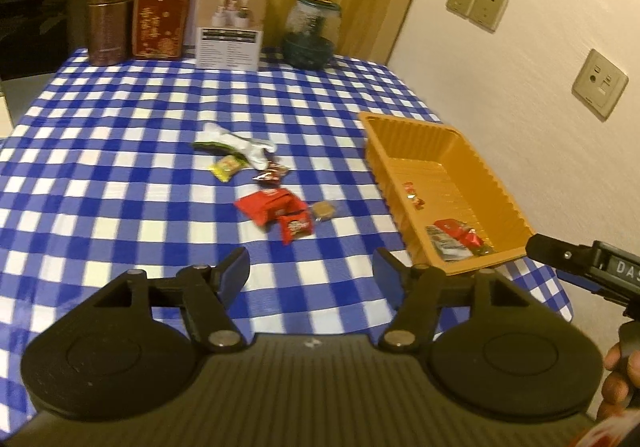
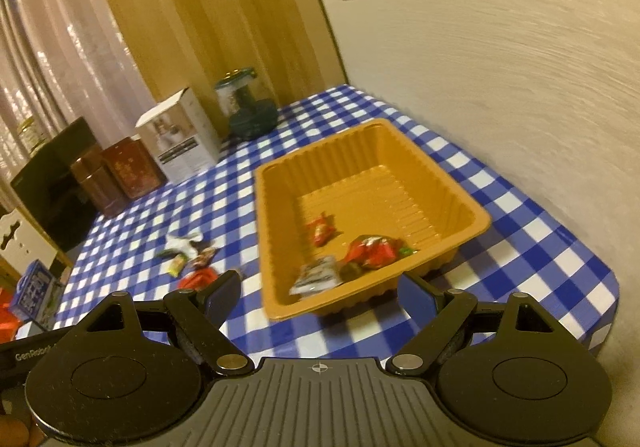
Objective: Organize snacks
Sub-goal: 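Open the right gripper to drop the red snack into the tray, then withdraw, then move both open grippers back toward the snack pile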
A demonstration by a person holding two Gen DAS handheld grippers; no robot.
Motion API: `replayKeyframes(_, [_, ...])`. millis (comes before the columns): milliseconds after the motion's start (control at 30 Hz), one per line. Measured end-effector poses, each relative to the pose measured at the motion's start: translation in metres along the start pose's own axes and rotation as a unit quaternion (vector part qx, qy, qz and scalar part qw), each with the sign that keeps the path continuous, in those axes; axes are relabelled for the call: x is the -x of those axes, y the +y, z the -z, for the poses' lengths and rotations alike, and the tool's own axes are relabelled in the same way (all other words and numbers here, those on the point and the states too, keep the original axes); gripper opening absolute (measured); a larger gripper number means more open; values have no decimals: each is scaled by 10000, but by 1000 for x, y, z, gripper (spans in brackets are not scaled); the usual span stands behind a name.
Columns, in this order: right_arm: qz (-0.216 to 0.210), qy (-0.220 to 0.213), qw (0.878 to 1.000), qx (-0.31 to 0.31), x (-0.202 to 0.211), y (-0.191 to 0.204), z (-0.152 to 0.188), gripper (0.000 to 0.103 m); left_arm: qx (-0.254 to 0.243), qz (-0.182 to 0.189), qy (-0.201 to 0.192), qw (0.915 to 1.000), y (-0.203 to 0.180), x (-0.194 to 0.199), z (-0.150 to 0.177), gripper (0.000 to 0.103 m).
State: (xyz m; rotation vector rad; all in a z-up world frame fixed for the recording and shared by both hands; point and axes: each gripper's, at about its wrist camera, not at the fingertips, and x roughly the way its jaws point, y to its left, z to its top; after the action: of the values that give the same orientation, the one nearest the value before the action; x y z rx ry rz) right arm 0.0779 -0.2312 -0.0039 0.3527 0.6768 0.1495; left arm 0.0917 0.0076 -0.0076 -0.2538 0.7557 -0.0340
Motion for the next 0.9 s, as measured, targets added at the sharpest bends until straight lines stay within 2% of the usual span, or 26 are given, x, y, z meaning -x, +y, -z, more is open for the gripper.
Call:
replayKeyframes(400, [-242, 113, 9991, 336, 3, 39, 15, 85, 176, -357, 50, 9992, 41, 26, 9, 66])
replayKeyframes(900, [-379, 257, 9973, 565, -7, 66, 26, 85, 248, -439, 20, 9987, 66, 33, 11, 68])
